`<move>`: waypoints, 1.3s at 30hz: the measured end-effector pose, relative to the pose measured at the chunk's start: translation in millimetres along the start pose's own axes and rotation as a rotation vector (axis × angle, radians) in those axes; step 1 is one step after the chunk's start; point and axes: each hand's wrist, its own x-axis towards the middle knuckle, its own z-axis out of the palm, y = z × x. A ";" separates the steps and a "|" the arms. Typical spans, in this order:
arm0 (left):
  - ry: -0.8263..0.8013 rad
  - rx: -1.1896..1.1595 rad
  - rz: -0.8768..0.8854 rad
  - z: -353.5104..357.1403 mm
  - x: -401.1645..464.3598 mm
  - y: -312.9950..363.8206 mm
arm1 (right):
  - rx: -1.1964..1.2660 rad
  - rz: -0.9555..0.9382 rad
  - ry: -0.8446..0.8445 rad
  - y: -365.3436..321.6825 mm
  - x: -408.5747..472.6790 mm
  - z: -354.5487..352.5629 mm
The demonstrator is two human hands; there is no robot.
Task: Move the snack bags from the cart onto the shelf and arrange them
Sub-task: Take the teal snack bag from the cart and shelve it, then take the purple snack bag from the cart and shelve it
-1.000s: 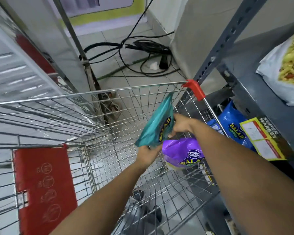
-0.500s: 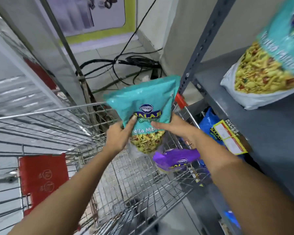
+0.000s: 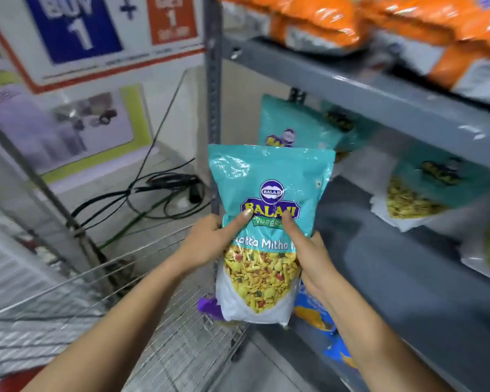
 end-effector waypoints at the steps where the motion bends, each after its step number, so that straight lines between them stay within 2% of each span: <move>1: -0.033 -0.012 0.028 11.5 8.8 9.3 | -0.019 -0.044 0.029 -9.1 -4.5 -14.0; 4: -0.120 -0.111 0.104 50.0 39.9 35.1 | -0.092 -0.164 0.136 -31.9 -8.0 -52.2; 11: -0.160 -0.311 0.256 138.1 99.5 87.7 | -0.136 -0.294 0.270 -52.8 16.6 -125.0; 18: -0.209 -0.450 0.200 187.1 143.7 80.3 | -0.174 -0.270 0.371 -38.4 58.6 -167.5; 24: -0.242 -0.494 0.161 197.0 144.2 66.1 | -0.244 -0.291 0.457 -17.1 74.5 -181.9; 26: -0.237 -0.492 0.161 193.2 138.3 59.9 | -0.267 -0.365 0.533 -16.1 68.4 -181.3; 29: -0.133 -0.429 0.192 175.3 117.6 36.9 | -0.229 -0.498 0.711 -4.6 50.9 -179.4; 32: 0.019 -0.329 0.198 147.8 89.0 -3.5 | -0.413 -0.590 0.970 18.1 26.4 -161.7; 33: 0.061 -0.317 0.180 137.1 78.6 -19.8 | -0.467 -0.629 0.969 26.8 19.1 -150.9; 35: 0.153 -0.312 0.124 113.8 59.1 -56.8 | -0.535 -0.697 0.804 44.2 10.1 -123.4; 37: 0.211 -0.292 0.051 90.9 41.7 -94.7 | -0.614 -0.704 0.530 63.3 14.2 -94.1; 39: 0.203 -0.284 -0.040 69.8 25.2 -128.8 | -0.753 -0.604 0.191 85.7 32.4 -67.5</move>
